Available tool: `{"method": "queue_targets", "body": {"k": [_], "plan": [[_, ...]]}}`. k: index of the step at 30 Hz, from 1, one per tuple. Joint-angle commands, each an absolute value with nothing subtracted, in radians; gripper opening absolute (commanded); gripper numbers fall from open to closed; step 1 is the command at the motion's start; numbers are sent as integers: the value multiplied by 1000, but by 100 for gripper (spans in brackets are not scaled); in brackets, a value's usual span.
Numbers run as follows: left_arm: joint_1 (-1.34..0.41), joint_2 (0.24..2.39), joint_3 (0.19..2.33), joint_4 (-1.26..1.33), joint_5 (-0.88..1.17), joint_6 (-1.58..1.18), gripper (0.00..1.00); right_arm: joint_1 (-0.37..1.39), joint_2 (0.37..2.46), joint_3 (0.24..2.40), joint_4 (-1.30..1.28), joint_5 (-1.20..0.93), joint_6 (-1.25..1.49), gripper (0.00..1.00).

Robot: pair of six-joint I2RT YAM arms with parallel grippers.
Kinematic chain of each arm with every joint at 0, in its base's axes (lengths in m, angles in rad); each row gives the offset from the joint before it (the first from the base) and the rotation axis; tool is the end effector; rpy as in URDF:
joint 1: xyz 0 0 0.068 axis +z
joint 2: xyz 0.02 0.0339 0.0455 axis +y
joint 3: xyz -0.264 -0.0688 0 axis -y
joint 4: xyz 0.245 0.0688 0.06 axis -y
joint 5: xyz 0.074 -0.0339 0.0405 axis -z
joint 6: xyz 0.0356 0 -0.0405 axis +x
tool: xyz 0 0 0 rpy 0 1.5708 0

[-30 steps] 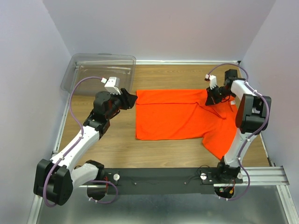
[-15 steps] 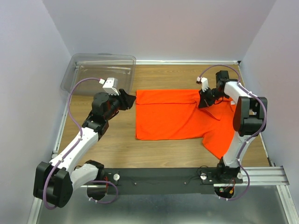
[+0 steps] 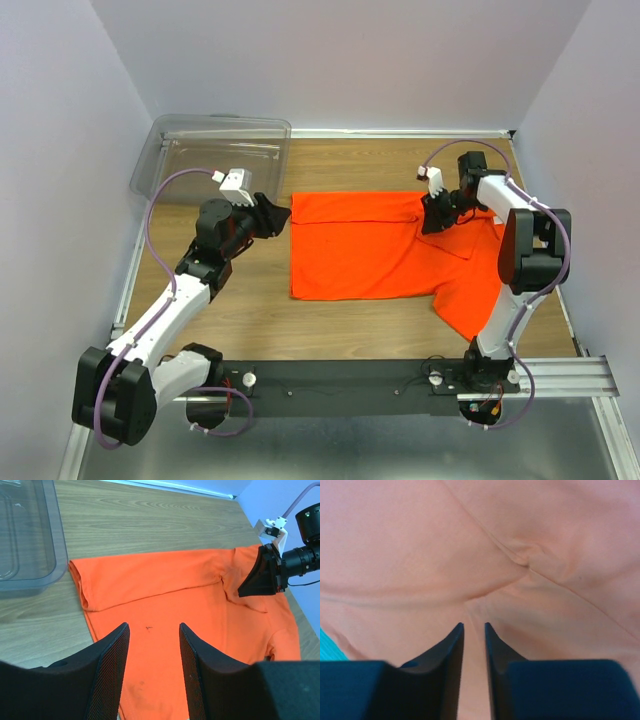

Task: Fold and stack the t-shirts
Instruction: Fold the tshirt

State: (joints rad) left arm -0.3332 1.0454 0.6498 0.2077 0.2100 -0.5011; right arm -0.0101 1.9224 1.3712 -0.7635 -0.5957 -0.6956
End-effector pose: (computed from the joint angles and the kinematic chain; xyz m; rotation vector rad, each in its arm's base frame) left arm 0.2279 -0.0867 0.2825 0.0056 1.8225 -0.7838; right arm 0.3775 0.0162 0.1841 -0.9814 2.4412 0.6404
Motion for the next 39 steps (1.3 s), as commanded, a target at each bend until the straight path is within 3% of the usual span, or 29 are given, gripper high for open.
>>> {"method": "queue_targets", "body": {"k": [1, 9, 21, 39], "plan": [[-324, 1022, 635, 226, 242, -503, 53, -2, 1881, 1382, -773, -484, -663, 33], [-307, 959, 617, 219, 242, -497, 55, -41, 1715, 1272, -776, -255, -756, 47], [-298, 936, 589, 244, 281, -509, 55, -40, 1626, 1071, -793, -74, -886, 47], [-288, 951, 563, 275, 314, -525, 55, -40, 1743, 1112, -755, -32, -890, 43]]}}
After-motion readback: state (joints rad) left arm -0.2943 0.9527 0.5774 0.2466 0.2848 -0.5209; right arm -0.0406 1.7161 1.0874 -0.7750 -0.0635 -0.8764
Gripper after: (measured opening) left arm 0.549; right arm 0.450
